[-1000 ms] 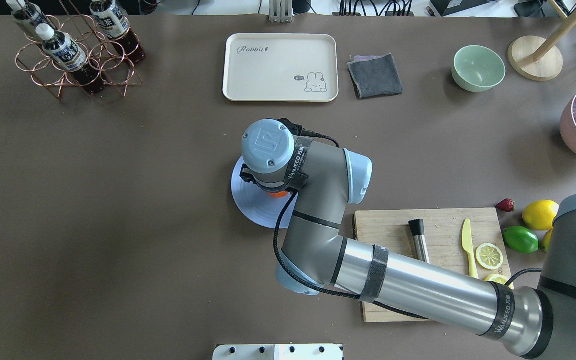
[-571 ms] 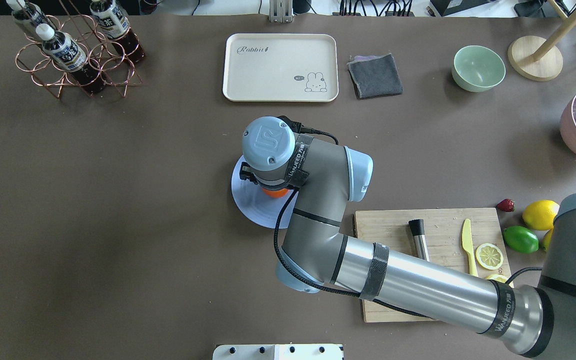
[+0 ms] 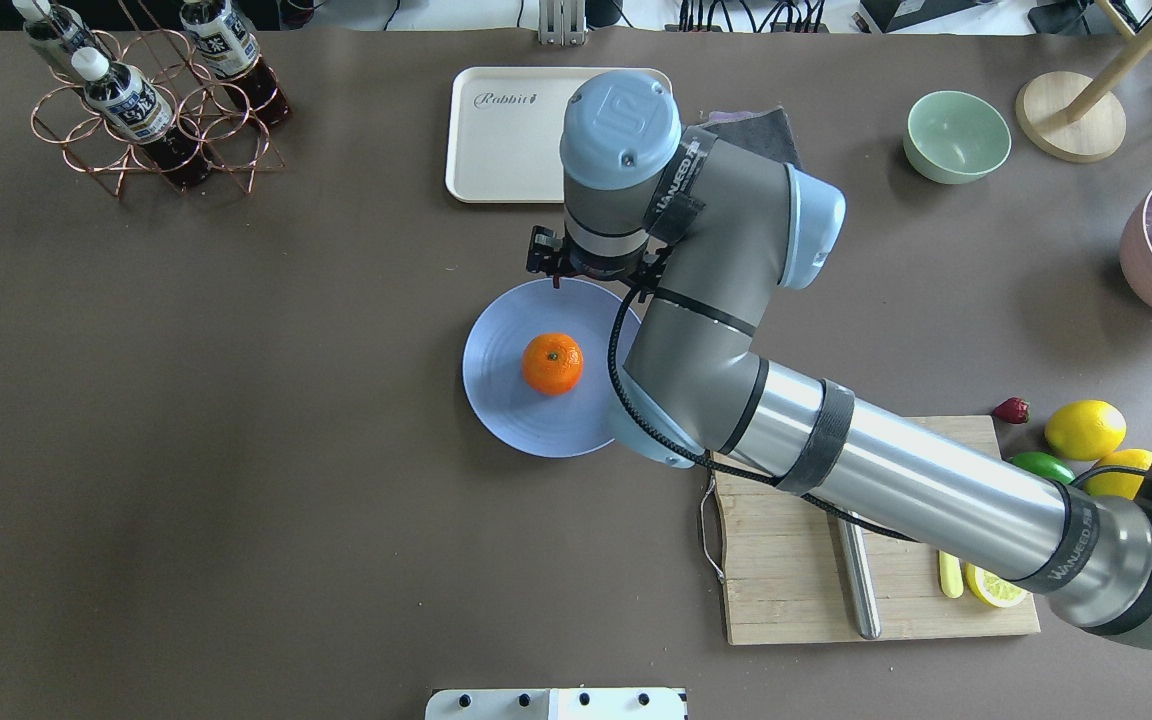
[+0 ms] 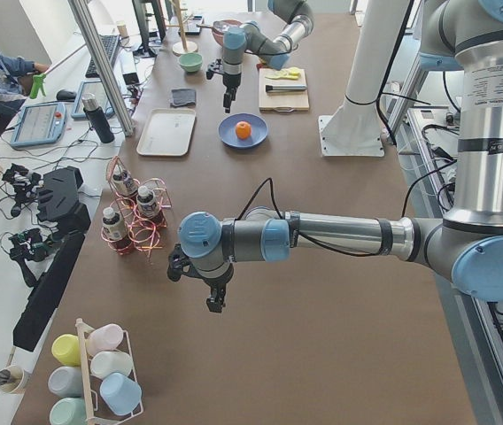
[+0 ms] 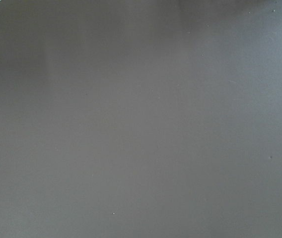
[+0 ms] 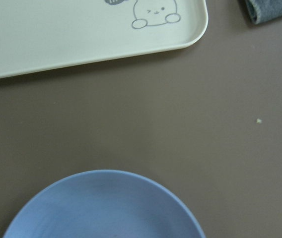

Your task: Pick orange to plate

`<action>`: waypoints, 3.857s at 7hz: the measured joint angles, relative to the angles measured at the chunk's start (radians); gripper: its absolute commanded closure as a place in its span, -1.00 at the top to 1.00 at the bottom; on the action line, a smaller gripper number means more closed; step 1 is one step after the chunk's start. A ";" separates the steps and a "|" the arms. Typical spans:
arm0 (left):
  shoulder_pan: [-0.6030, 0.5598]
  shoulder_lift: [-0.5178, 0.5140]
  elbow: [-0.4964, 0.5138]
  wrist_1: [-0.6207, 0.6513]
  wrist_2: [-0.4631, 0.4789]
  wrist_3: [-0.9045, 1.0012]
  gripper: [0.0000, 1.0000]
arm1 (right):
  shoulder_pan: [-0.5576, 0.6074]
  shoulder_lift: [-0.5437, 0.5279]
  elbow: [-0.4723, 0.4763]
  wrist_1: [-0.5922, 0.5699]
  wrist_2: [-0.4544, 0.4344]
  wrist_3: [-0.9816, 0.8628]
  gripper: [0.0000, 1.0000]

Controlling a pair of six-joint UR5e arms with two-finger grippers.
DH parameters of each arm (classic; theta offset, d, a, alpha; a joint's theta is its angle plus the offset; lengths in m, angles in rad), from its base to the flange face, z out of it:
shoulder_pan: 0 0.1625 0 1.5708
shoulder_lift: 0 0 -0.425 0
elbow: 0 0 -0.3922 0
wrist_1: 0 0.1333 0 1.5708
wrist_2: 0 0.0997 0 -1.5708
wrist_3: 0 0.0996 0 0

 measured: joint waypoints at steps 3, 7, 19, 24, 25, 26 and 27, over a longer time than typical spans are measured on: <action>-0.005 0.014 -0.001 -0.001 0.004 0.003 0.97 | 0.311 -0.356 0.204 -0.038 0.169 -0.540 1.00; -0.006 0.016 -0.004 -0.002 0.004 0.002 0.97 | 0.639 -0.700 0.239 -0.038 0.235 -1.160 1.00; -0.012 0.017 0.005 0.000 0.004 -0.006 0.97 | 0.908 -0.963 0.221 -0.038 0.332 -1.295 1.00; -0.018 0.024 0.006 -0.001 0.004 -0.006 0.97 | 0.908 -0.962 0.224 -0.037 0.337 -1.295 1.00; -0.019 0.024 0.005 -0.001 0.004 -0.007 0.97 | 0.908 -0.962 0.224 -0.037 0.337 -1.295 1.00; -0.019 0.026 0.005 -0.001 0.004 -0.006 0.97 | 0.908 -0.962 0.224 -0.037 0.337 -1.295 1.00; -0.020 0.029 0.004 -0.002 0.004 -0.006 0.97 | 0.908 -0.962 0.224 -0.037 0.337 -1.296 1.00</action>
